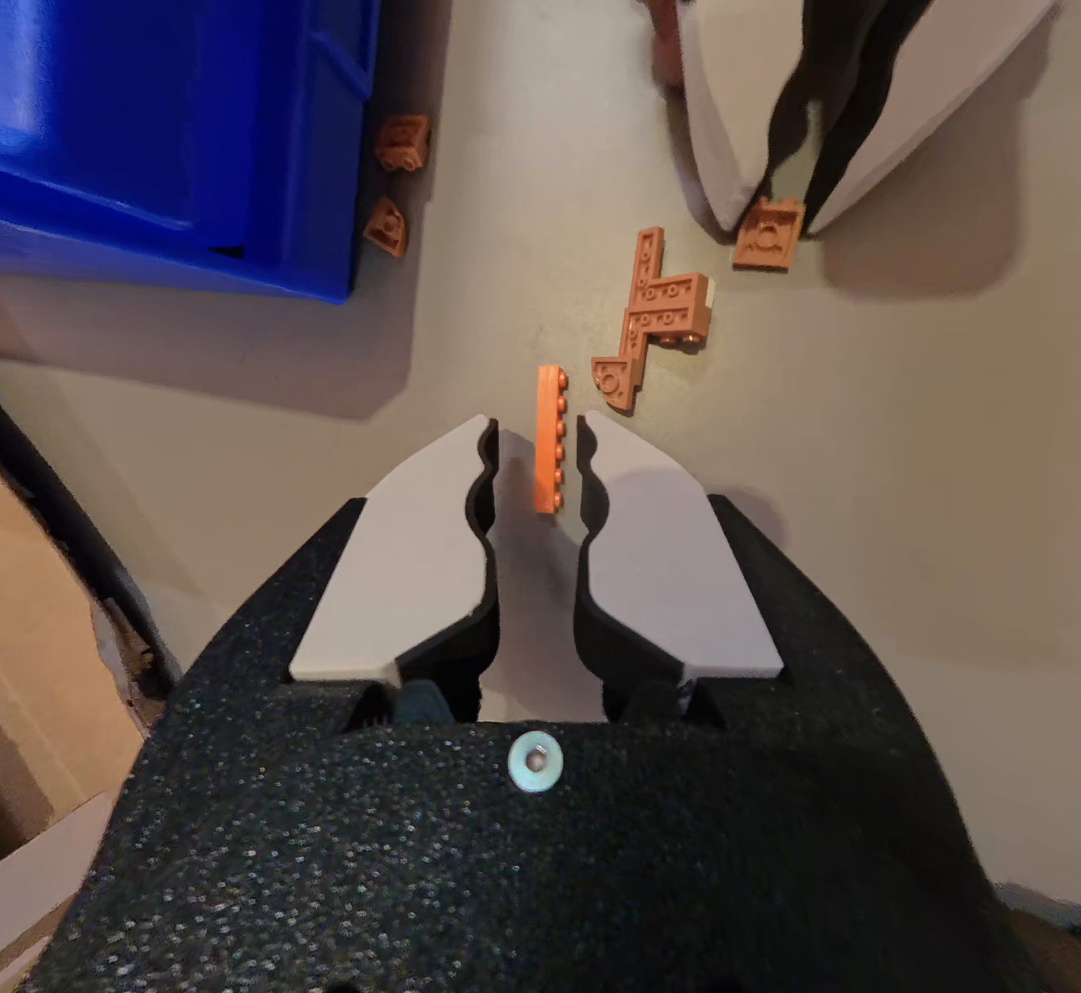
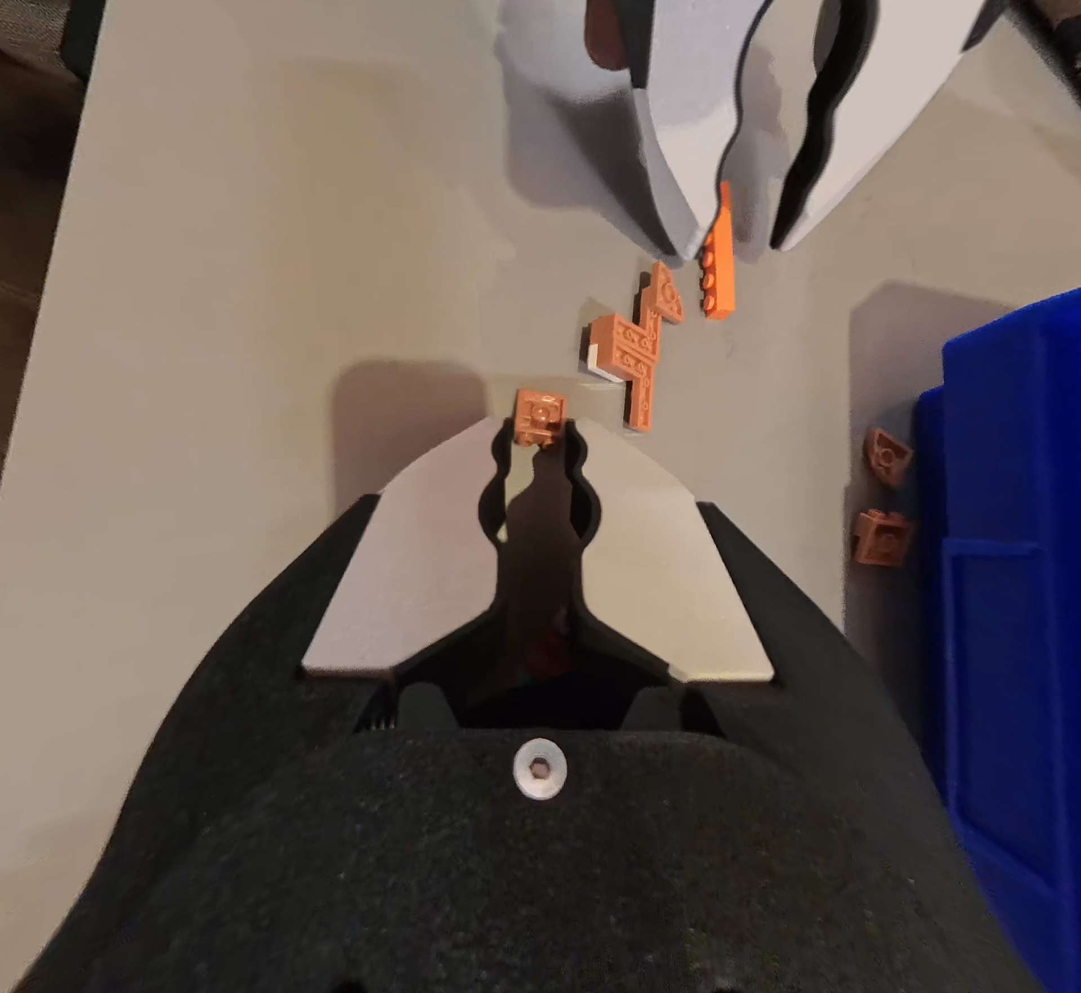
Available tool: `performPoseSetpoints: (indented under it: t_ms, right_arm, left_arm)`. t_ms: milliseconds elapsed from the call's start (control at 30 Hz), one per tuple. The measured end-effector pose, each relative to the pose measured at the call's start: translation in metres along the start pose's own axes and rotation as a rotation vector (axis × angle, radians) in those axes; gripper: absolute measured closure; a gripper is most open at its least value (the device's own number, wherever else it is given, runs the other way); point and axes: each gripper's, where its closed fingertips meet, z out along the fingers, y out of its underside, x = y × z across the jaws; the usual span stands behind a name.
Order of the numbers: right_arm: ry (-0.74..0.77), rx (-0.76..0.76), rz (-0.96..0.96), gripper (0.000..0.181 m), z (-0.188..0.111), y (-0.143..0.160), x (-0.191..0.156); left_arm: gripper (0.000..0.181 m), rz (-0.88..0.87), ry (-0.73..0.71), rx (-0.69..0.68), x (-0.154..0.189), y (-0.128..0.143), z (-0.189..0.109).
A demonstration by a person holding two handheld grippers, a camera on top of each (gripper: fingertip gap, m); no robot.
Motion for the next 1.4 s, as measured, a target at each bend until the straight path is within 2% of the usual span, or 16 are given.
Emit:
performPoseSetpoints:
  t_ms: [167, 233, 267, 367, 433, 467, 533, 600, 833, 867, 967, 1167, 1333, 1400]
  right_arm:
    - [0.008, 0.014, -0.028, 0.164, -0.001, -0.002, 0.001]
    - [0.071, 0.081, -0.083, 0.164, -0.011, -0.015, 0.008]
    - [0.137, 0.156, -0.100, 0.164, -0.022, -0.027, 0.017]
    - [0.585, 0.447, 0.015, 0.165, -0.088, -0.061, 0.088]
    - [0.830, 0.526, 0.188, 0.164, -0.132, -0.049, 0.132]
    - [0.882, 0.524, 0.267, 0.156, -0.142, -0.038, 0.146]
    - [0.882, 0.504, 0.357, 0.144, -0.145, -0.021, 0.157]
    - [0.861, 0.492, 0.351, 0.141, -0.141, -0.016, 0.154]
    - [0.722, 0.245, 0.080, 0.151, -0.100, -0.017, 0.116]
    - [0.694, 0.244, 0.061, 0.158, -0.097, -0.019, 0.110]
    - [0.598, 0.228, 0.060, 0.161, -0.086, -0.020, 0.096]
    - [0.626, 0.130, 0.102, 0.160, -0.079, 0.001, 0.106]
    - [0.647, 0.129, 0.109, 0.161, -0.083, 0.004, 0.110]
    - [0.649, 0.124, 0.107, 0.160, -0.082, 0.004, 0.110]
  left_arm:
    - [0.156, 0.010, -0.067, 0.116, -0.010, -0.021, -0.007]
    - [0.156, 0.014, -0.106, 0.173, -0.015, -0.031, -0.013]
    - [0.156, 0.009, -0.126, 0.206, -0.018, -0.037, -0.016]
    - [0.157, -0.007, -0.195, 0.310, -0.028, -0.053, -0.027]
    - [0.158, -0.020, -0.226, 0.357, -0.032, -0.060, -0.030]
    - [0.158, -0.025, -0.231, 0.366, -0.033, -0.062, -0.030]
    - [0.158, -0.038, -0.222, 0.357, -0.032, -0.061, -0.025]
    - [0.158, -0.070, -0.197, 0.327, -0.031, -0.057, -0.017]
    - [0.158, -0.303, -0.103, 0.250, -0.030, -0.048, 0.011]
    - [0.158, -0.312, -0.111, 0.235, -0.031, -0.046, 0.015]
    - [0.158, -0.339, -0.153, 0.192, -0.036, -0.043, 0.025]
    - [0.160, -0.398, -0.182, 0.197, -0.039, -0.053, 0.040]
    - [0.177, -0.436, -0.201, 0.231, -0.047, -0.055, 0.039]
    - [0.179, -0.434, -0.200, 0.233, -0.047, -0.055, 0.040]
